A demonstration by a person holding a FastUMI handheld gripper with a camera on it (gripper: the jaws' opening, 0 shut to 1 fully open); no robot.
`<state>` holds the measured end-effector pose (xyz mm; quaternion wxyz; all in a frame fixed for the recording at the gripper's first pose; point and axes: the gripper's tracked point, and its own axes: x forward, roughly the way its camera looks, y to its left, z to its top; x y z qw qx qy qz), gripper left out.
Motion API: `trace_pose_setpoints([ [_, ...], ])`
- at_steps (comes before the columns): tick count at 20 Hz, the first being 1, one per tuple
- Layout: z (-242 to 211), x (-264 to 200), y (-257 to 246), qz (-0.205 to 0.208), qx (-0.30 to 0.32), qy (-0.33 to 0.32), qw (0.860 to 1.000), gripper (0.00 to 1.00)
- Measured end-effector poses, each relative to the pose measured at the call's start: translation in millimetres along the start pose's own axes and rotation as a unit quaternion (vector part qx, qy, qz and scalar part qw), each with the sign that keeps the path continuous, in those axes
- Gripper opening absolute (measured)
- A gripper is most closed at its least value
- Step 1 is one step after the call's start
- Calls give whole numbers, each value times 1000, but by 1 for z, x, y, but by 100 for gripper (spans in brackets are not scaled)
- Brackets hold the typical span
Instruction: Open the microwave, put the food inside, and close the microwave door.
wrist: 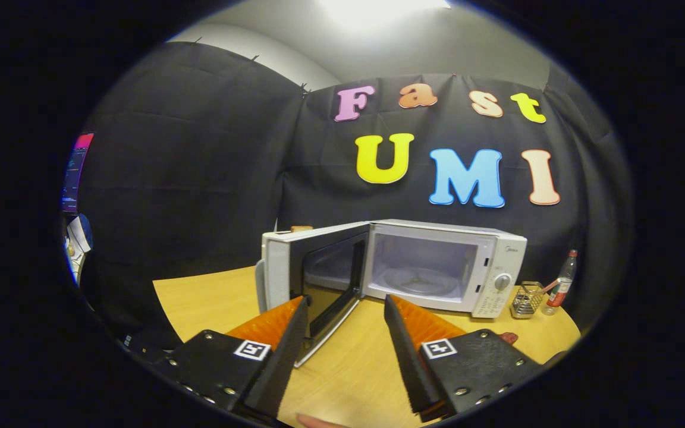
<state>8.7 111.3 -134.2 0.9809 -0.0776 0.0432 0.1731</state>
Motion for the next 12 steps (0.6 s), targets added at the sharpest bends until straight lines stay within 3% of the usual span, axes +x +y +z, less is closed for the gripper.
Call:
trace_pose_setpoints([
  [3,-4,-9,-44,-41,-4,3,999,98],
  [7,-22,-18,-101,-90,-5,26,996,96],
  [12,-56,-20,-160,-99,128,63,985,96],
])
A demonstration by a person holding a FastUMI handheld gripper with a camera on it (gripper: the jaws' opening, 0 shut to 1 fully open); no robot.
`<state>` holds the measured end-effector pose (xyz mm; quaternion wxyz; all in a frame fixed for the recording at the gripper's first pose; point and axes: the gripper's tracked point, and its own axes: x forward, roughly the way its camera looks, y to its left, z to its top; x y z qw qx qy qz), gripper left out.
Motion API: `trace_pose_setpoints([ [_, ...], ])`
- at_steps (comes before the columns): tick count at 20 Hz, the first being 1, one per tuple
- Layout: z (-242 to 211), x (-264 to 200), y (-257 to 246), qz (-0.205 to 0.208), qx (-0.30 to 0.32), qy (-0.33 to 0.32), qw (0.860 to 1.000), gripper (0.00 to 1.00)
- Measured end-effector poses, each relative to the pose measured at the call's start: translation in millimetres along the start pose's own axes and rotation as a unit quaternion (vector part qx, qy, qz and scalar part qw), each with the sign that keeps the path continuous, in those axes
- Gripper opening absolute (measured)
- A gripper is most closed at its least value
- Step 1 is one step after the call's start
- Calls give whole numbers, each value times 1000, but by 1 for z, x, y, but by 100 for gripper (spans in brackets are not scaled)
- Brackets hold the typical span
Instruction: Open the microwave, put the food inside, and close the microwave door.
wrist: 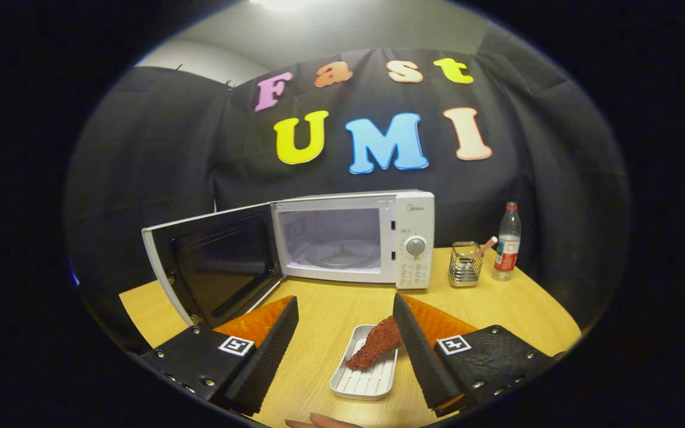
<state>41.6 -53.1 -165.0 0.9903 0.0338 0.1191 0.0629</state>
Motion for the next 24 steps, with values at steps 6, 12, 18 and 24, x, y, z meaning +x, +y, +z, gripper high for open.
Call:
trace_pose_setpoints([
  [6,-37,30,-57,-16,55,47,997,99],
  [12,-60,62,-61,16,118,71,990,90],
  [18,-75,82,-63,29,162,86,983,64],
  [24,-66,86,-66,44,211,64,974,18],
])
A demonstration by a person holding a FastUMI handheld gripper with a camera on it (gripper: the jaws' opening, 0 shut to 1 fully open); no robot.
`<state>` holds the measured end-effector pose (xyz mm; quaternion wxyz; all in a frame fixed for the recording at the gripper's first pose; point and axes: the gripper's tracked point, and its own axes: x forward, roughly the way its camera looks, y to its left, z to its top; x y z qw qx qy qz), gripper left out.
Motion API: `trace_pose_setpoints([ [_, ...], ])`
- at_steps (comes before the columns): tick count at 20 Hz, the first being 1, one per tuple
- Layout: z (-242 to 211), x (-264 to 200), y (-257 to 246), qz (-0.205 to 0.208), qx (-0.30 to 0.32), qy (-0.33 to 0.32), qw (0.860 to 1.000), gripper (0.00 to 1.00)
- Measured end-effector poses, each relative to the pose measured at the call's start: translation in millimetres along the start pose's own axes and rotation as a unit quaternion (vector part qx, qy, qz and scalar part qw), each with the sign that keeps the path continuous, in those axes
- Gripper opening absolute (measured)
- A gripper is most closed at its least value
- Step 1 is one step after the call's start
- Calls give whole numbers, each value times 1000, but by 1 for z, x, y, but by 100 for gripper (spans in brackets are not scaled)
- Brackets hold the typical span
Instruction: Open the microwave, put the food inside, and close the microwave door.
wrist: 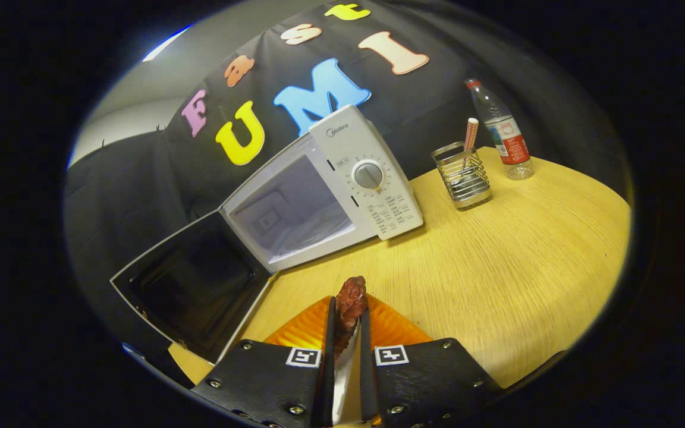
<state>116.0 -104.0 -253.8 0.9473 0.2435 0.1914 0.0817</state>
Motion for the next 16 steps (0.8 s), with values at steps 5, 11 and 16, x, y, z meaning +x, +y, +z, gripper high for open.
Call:
trace_pose_setpoints([
  [5,10,-3,21,30,45,-9,999,18],
  [11,2,8,19,18,21,8,1000,11],
  [16,7,6,31,47,66,10,997,11],
])
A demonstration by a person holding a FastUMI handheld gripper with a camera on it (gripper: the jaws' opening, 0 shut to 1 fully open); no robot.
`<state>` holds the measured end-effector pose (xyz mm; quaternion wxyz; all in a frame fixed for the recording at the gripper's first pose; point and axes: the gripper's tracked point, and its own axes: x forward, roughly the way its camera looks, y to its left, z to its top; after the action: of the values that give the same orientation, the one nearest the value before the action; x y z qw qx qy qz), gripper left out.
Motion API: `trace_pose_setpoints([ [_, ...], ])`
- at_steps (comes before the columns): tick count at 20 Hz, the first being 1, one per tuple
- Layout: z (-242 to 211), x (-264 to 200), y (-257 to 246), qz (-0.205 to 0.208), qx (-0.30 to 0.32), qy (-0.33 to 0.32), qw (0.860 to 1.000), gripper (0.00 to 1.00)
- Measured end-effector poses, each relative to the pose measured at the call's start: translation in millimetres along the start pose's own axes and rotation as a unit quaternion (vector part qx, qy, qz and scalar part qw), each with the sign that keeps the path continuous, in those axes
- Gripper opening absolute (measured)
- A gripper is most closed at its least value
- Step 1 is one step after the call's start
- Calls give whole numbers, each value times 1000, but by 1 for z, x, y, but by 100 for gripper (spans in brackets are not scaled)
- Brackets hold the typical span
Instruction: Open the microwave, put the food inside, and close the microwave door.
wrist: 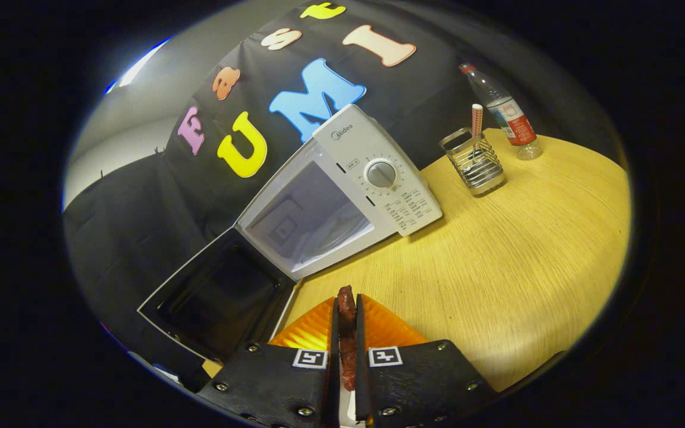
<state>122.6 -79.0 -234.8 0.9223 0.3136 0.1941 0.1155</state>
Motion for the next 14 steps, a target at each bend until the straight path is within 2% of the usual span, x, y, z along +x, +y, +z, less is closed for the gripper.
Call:
trace_pose_setpoints([
  [3,6,-4,2,-3,1,-5,1000,11],
  [5,11,-3,13,8,20,-6,1000,11],
  [8,26,-1,45,27,13,-19,999,11],
  [14,38,38,100,49,2,-27,998,11],
])
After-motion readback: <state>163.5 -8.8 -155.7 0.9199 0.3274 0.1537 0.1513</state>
